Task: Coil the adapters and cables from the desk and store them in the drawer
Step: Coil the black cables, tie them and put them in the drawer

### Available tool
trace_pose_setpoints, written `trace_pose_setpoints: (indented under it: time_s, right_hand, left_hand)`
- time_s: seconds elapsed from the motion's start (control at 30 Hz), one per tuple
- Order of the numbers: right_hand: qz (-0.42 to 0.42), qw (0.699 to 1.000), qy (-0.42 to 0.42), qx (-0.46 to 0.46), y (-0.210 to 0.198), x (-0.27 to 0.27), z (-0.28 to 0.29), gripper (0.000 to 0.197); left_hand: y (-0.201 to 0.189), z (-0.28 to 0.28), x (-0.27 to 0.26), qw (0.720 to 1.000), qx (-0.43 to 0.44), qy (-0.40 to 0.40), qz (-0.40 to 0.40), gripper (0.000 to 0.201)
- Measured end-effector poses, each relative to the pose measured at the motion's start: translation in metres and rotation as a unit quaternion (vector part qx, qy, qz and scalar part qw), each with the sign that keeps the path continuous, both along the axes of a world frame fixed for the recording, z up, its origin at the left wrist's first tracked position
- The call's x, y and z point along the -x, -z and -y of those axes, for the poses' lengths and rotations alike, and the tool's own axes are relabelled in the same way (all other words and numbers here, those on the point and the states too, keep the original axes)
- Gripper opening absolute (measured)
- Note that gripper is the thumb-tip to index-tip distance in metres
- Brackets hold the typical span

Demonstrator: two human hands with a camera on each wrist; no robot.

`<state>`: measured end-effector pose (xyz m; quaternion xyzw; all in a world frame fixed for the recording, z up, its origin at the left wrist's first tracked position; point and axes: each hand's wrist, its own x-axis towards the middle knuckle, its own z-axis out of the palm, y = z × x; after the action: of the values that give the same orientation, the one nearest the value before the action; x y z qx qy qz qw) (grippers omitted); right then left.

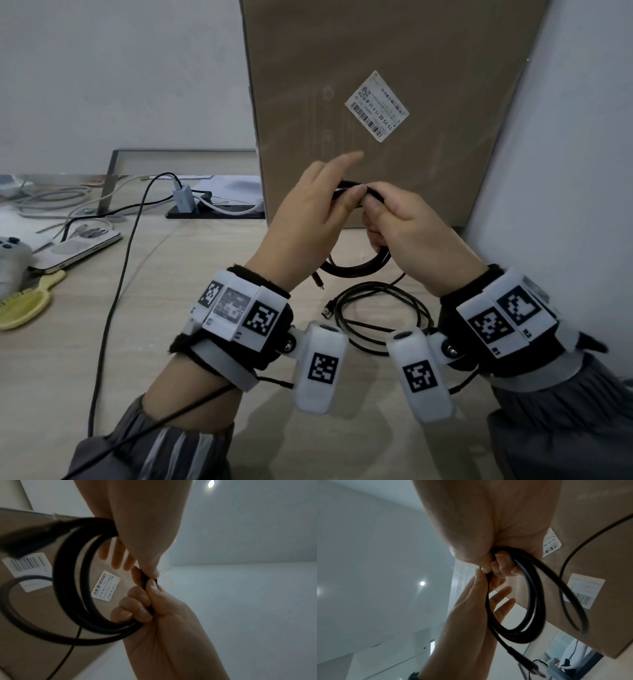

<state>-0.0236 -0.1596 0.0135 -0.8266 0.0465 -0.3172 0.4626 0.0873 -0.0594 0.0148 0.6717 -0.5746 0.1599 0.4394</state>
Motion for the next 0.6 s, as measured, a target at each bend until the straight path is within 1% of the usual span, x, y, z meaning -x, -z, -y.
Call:
trace_pose_setpoints:
  time_s: [0.03,0.1,0.17,0.23,0.27,0.33,0.4,0.47,0.53,0.57,0.6]
  right_hand:
    - [-0.008,1.0,0.006,0.009,0.0,0.0,0.001,0.022]
    - [-0.024,0.999,0.022,0.015,0.002,-0.001,0.004,0.016]
    - [-0.031,0.999,0.022,-0.015,0.005,-0.003,0.006,0.006]
    - [-0.024,0.999,0.015,-0.044,0.006,-0.005,0.006,0.012]
    - [-0.011,0.998,0.011,-0.058,0.006,-0.005,0.005,0.012]
    - [0.021,0.995,-0.002,-0.094,0.004,-0.004,0.004,0.012]
    - [0.028,0.989,-0.04,-0.141,0.003,-0.003,0.003,0.016]
    - [0.024,0.98,-0.083,-0.182,0.004,-0.004,-0.001,0.019]
    - [0.03,0.972,-0.103,-0.21,0.006,-0.008,-0.008,0.021]
    - [0.038,0.969,-0.106,-0.22,0.008,-0.01,-0.011,0.022]
    - [0.05,0.967,-0.105,-0.227,0.009,-0.012,-0.013,0.024]
  left_hand:
    - [0.0,-0.001,0.001,1.0,-0.017,0.004,0.003,0.033]
    - [-0.001,-0.001,0.002,0.998,-0.049,-0.001,-0.026,0.027]
    - [-0.001,0.001,0.002,0.995,-0.066,-0.029,-0.065,0.04]
    - [0.001,0.004,0.002,0.99,-0.045,-0.026,-0.132,0.052]
    - [0.002,0.004,0.002,0.984,-0.023,-0.016,-0.174,0.055]
    - [0.004,0.005,0.0,0.967,0.034,-0.006,-0.253,0.05]
    - [0.005,0.006,0.001,0.937,0.102,-0.008,-0.333,0.049]
    - [0.004,0.008,0.003,0.892,0.163,-0.002,-0.421,0.049]
    - [0.001,0.008,0.006,0.841,0.209,0.011,-0.499,0.048]
    - [0.0,0.009,0.008,0.819,0.224,0.02,-0.528,0.047]
    - [0.0,0.009,0.01,0.804,0.231,0.033,-0.547,0.047]
